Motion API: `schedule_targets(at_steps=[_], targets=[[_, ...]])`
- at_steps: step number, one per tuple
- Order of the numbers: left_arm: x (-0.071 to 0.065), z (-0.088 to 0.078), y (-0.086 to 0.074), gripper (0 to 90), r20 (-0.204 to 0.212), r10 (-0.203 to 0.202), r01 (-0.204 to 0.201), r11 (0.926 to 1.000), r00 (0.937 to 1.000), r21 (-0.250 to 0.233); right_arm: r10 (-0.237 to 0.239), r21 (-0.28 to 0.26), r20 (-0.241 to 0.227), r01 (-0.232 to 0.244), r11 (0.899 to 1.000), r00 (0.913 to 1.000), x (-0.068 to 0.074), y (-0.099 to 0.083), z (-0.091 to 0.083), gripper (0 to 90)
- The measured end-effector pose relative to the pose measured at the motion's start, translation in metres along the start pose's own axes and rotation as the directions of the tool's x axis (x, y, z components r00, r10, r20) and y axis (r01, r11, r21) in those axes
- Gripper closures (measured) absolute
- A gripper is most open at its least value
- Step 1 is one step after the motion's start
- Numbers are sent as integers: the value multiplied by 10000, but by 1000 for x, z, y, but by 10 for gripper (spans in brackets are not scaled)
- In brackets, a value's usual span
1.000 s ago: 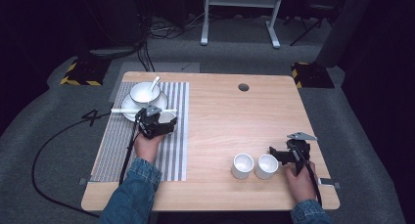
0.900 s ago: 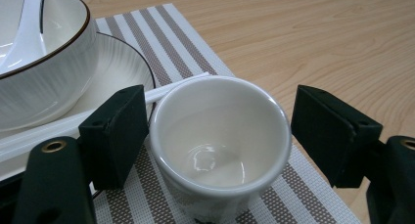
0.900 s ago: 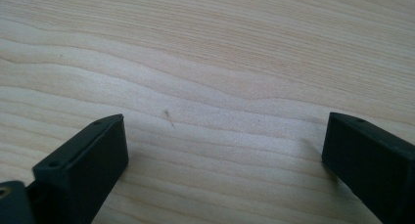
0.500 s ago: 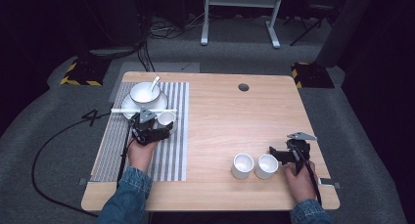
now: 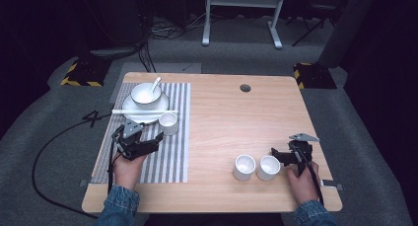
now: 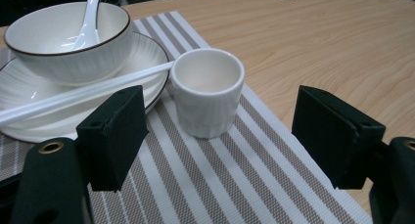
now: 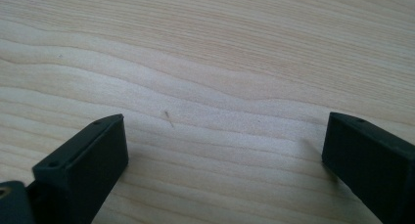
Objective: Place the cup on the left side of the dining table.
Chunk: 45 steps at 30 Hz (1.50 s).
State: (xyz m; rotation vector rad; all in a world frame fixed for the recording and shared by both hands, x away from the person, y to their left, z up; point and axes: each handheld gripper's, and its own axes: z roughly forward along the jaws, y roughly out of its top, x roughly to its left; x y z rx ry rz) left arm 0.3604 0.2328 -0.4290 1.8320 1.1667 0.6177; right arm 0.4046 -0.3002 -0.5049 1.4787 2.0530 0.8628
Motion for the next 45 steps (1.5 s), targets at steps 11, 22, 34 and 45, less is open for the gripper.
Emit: schedule_targets(at_steps=[11,22,34,45], targets=[[-9,-21,-5,215,115,398,-400,9990,9991,211,1,1,-1,-1,10000,10000,0,0,0,31],[-10,-44,-20,208,154,555,-563,9967,9983,584,-2,3,-1,2,10000,10000,0,0,0,31],[-9,-62,-42,209,281,865,-888,9917,9959,933,0,1,-1,0,10000,10000,0,0,0,31],[1,-68,-64,204,279,638,-667,9906,9976,1195,2,1,-1,-2,10000,10000,0,0,0,31]])
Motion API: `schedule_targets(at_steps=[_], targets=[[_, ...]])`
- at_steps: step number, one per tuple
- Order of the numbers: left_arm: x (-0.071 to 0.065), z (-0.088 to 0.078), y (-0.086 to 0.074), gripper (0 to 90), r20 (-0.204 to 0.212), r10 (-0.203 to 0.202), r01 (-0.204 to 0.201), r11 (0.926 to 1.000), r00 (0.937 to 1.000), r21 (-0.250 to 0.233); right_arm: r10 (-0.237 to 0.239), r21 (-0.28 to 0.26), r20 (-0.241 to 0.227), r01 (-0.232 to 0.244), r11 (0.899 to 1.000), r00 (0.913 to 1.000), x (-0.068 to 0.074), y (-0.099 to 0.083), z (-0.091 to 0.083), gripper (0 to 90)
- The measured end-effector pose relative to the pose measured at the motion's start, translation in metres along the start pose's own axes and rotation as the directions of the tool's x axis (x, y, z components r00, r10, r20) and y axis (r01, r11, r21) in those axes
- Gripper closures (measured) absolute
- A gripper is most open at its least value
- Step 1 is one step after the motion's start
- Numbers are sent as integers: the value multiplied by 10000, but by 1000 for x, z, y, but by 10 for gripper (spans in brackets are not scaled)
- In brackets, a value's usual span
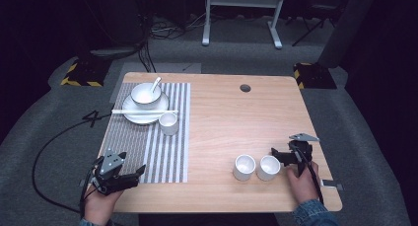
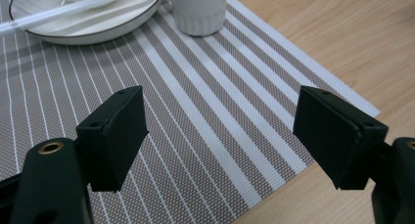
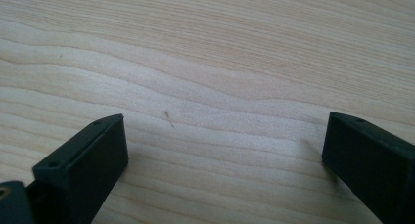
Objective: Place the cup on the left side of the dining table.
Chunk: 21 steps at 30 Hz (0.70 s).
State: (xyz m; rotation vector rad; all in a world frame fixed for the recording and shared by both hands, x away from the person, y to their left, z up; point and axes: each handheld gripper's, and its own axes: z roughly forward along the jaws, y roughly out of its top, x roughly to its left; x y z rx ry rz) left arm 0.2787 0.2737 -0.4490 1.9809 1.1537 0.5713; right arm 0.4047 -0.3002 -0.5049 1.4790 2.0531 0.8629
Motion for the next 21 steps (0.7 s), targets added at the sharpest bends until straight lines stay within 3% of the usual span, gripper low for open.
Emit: schedule_targets(at_steps=[4,7,9,11,17,21], targets=[[2,3,-9,191,105,-140,136,9994,9998,333,-1,0,0,1,10000,10000,0,0,0,31],[5,8,-18,190,-9,-277,277,9966,9996,771,-1,-1,0,1,10000,10000,0,0,0,31],[4,10,-20,190,-68,-375,380,9960,9993,812,-1,-1,0,1,10000,10000,0,0,0,31],[3,14,-24,186,-277,-227,254,9945,9994,1013,-1,-2,0,1,10000,10000,0,0,0,31],[4,20,-29,178,-337,-261,299,9924,9991,1192,-2,-1,0,2,10000,10000,0,0,0,31],[3,32,-36,171,-349,-248,301,9868,9991,1593,-2,-2,0,2,10000,10000,0,0,0,31]])
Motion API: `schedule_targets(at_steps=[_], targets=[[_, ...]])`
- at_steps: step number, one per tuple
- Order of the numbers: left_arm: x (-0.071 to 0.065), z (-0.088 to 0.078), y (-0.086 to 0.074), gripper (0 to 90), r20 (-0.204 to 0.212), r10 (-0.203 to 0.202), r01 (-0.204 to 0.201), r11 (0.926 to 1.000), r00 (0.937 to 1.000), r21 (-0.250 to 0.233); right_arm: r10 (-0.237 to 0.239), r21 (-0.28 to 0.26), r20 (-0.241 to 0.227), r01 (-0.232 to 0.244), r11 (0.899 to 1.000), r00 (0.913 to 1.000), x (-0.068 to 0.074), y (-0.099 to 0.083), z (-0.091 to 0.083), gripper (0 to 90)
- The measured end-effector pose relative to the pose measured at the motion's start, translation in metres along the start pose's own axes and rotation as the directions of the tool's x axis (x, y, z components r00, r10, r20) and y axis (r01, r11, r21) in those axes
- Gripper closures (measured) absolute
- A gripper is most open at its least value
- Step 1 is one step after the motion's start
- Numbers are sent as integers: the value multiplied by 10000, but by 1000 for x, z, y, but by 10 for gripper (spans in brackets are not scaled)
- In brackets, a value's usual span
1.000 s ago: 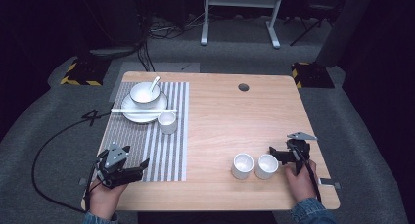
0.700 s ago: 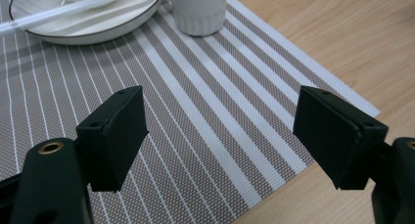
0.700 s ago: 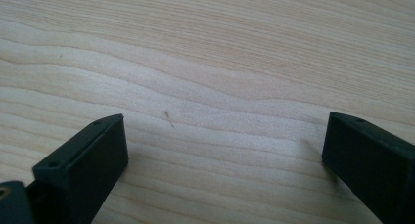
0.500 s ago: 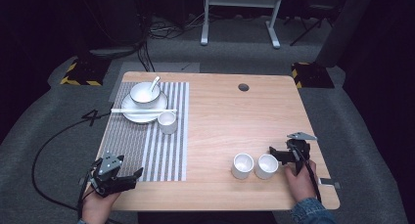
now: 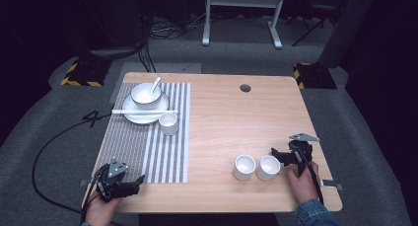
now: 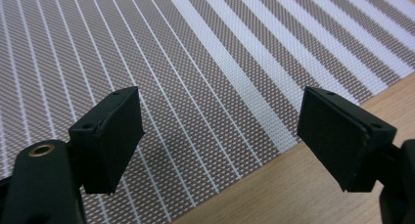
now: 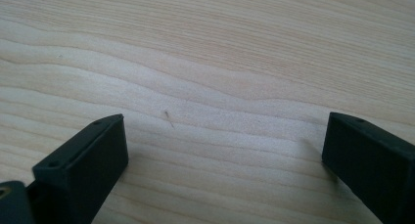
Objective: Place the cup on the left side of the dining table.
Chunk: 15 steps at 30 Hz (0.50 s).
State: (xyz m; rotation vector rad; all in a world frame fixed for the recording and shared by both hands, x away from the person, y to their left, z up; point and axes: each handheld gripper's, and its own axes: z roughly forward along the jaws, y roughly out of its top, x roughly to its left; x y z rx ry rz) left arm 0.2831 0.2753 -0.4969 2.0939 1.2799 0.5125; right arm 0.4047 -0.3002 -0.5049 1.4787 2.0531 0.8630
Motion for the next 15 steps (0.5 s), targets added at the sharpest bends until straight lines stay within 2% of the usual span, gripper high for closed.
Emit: schedule_targets(at_steps=[2,4,5,15], targets=[[0,3,-1,169,-52,54,-54,9999,10000,107,2,2,-1,-2,10000,10000,0,0,0,31],[2,6,-4,150,102,9,-8,9999,9999,-104,2,0,-1,-2,10000,10000,0,0,0,31],[3,6,-4,151,236,-209,211,9997,9995,-86,2,-1,-1,-2,10000,10000,0,0,0,31],[3,7,-4,145,230,-161,163,9998,9996,-82,0,0,-1,0,10000,10000,0,0,0,31]])
